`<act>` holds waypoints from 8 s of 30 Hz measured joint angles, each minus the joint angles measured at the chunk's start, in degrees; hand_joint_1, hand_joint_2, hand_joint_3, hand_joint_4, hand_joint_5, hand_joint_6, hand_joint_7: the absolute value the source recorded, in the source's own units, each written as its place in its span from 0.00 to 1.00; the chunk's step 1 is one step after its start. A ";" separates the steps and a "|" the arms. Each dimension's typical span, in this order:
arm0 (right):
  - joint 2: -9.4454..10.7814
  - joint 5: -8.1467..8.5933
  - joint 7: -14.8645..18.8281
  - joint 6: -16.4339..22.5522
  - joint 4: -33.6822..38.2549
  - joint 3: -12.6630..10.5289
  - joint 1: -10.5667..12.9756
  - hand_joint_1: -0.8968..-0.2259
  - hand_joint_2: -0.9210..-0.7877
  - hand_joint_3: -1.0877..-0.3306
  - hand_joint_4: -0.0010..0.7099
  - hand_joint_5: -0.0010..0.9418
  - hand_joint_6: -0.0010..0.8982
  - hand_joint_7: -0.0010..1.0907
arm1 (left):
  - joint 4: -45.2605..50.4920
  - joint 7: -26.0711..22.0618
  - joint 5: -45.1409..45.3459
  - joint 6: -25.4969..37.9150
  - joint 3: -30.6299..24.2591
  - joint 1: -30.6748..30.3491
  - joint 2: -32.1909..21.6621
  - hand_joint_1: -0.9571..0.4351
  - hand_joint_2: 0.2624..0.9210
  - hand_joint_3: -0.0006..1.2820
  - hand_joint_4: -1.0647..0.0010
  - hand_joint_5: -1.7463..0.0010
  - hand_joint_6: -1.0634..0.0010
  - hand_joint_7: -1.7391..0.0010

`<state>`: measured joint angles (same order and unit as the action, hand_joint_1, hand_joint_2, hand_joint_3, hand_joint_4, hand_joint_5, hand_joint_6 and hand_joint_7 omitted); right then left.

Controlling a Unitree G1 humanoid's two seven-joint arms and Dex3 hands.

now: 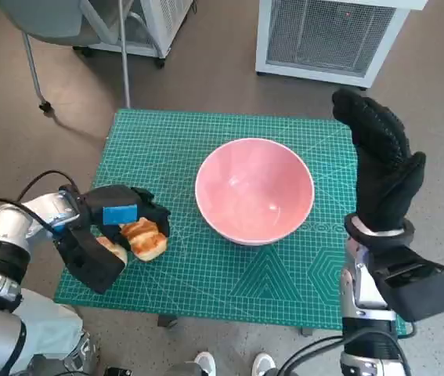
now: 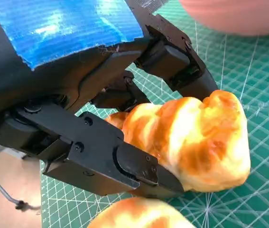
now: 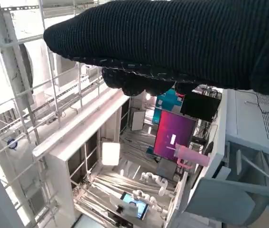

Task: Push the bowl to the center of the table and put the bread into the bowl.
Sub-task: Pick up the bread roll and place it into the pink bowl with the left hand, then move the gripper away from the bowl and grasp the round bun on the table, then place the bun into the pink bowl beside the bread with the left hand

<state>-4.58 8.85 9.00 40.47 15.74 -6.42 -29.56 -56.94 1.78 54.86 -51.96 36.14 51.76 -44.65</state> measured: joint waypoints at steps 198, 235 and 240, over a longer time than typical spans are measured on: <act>-1.15 1.90 2.97 -2.36 -4.27 0.70 2.11 0.57 0.00 0.39 0.41 0.01 0.00 0.62 | 31.09 -24.86 -33.89 11.13 -30.29 -29.91 -12.18 0.69 1.00 0.23 0.64 0.14 0.61 0.21; -1.48 1.66 3.50 -0.37 -2.39 0.39 1.61 0.58 0.00 0.39 0.42 0.01 0.00 0.62 | 28.93 -20.22 -22.87 12.22 -17.06 6.26 16.78 0.69 1.00 0.10 0.45 0.30 0.44 0.28; -1.67 1.82 3.52 -0.37 -3.06 0.29 1.99 0.58 0.00 0.39 0.42 0.01 0.00 0.62 | 24.64 -21.36 -21.38 12.68 -14.47 7.00 19.01 0.64 1.00 0.12 0.52 0.36 0.46 0.24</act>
<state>-6.25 10.67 12.52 40.11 12.68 -6.13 -27.58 -32.30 -19.58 33.48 -39.28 21.67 58.76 -25.64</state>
